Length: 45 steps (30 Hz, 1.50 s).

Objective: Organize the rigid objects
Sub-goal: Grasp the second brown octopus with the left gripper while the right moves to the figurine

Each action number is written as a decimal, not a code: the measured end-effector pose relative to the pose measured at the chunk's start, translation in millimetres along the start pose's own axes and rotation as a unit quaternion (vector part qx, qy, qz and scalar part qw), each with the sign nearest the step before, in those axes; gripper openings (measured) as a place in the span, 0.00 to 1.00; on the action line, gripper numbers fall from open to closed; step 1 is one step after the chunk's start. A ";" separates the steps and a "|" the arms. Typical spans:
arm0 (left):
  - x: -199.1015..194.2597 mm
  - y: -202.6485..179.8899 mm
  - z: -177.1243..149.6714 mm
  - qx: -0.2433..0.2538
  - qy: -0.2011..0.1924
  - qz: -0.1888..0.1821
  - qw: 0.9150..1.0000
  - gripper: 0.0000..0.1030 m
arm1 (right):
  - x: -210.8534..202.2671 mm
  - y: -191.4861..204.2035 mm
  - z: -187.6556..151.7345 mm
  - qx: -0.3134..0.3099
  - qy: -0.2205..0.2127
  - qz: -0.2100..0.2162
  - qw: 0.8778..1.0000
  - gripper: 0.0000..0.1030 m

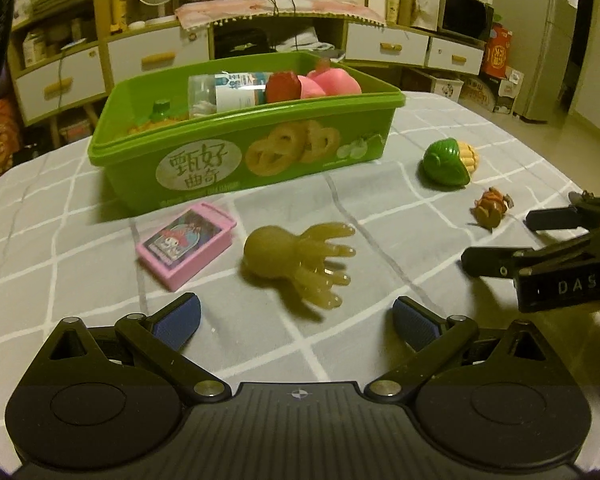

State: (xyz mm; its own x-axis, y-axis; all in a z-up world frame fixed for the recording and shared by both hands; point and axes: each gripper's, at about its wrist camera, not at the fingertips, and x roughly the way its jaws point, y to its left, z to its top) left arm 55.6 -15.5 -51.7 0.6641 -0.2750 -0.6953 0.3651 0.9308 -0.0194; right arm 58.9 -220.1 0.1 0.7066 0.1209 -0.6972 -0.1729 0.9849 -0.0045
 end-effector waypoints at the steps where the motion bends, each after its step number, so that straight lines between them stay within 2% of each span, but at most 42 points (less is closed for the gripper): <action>1: 1.2 0.9 1.3 -0.006 -0.002 -0.002 1.000 0.98 | 0.0 0.2 0.2 0.000 -0.001 0.000 1.000 0.86; 8: 5.6 0.0 5.6 -0.021 -0.031 -0.005 0.999 0.90 | 2.1 3.8 4.6 0.000 0.003 -0.002 1.000 0.80; 14: 5.7 1.3 9.2 -0.034 -0.042 -0.008 0.998 0.74 | 2.9 10.3 7.4 -0.001 0.003 0.001 1.000 0.75; 18: 2.9 8.9 10.9 -0.061 -0.044 -0.012 0.997 0.65 | 3.3 12.7 8.5 -0.002 0.002 0.004 1.000 0.70; 23: 0.7 12.1 11.3 -0.078 -0.043 -0.015 0.996 0.65 | 1.5 16.1 9.7 -0.007 0.000 0.011 1.000 0.58; 30: -1.5 8.0 9.2 -0.072 -0.043 -0.015 0.996 0.65 | 0.1 17.6 9.9 -0.011 -0.002 0.015 1.000 0.51; 45: -2.6 5.5 8.6 -0.074 -0.042 -0.014 0.996 0.65 | -2.3 23.1 12.3 -0.022 -0.002 0.030 0.999 0.25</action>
State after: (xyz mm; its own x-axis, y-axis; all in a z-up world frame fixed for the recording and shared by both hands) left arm 61.5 -11.7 -43.8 0.7091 -0.3152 -0.6308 0.2891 0.9459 -0.1477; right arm 61.7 -196.1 10.4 0.6965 0.1795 -0.6947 -0.2443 0.9697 0.0057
